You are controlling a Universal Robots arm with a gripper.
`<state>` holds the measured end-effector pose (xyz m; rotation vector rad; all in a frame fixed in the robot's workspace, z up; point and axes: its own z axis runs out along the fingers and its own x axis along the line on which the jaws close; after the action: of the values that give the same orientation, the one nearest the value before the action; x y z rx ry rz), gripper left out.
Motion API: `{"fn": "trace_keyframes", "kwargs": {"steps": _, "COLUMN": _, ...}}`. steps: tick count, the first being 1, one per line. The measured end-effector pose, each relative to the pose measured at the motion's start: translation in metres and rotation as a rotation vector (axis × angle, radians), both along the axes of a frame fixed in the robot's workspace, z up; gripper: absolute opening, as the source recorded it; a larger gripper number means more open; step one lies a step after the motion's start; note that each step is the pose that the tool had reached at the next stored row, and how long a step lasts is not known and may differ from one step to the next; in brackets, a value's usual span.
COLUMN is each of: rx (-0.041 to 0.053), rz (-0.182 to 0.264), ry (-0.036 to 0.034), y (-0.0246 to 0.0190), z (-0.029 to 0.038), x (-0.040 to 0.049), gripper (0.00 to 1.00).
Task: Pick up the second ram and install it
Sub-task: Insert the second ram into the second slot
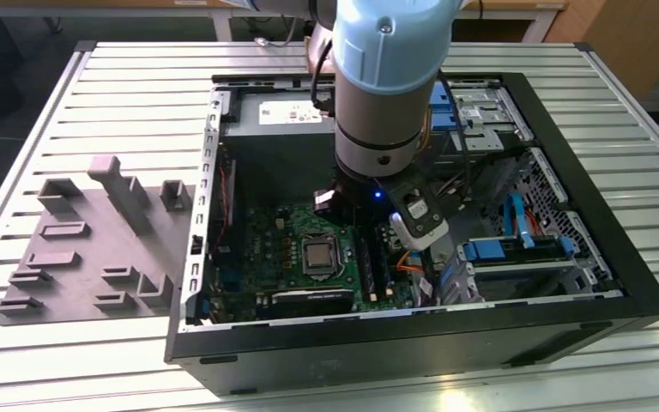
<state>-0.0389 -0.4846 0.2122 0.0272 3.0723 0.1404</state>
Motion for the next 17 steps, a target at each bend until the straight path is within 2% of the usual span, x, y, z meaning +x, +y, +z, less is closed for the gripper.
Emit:
{"fn": "trace_keyframes", "kwargs": {"steps": 5, "rx": 0.0003, "rz": 0.0, "ry": -0.0001, "y": 0.0001, "z": 0.002, "x": 0.0, "gripper": 0.18}}
{"fn": "trace_keyframes", "kwargs": {"steps": 15, "rx": -0.0003, "rz": 0.0, "ry": 0.0001, "y": 0.0002, "z": 0.0261, "x": 0.0, "gripper": 0.18}}
{"fn": "trace_keyframes", "kwargs": {"steps": 17, "rx": 0.0, "rz": 0.0, "ry": 0.0001, "y": 0.0003, "z": 0.0268, "x": 0.0, "gripper": 0.18}}
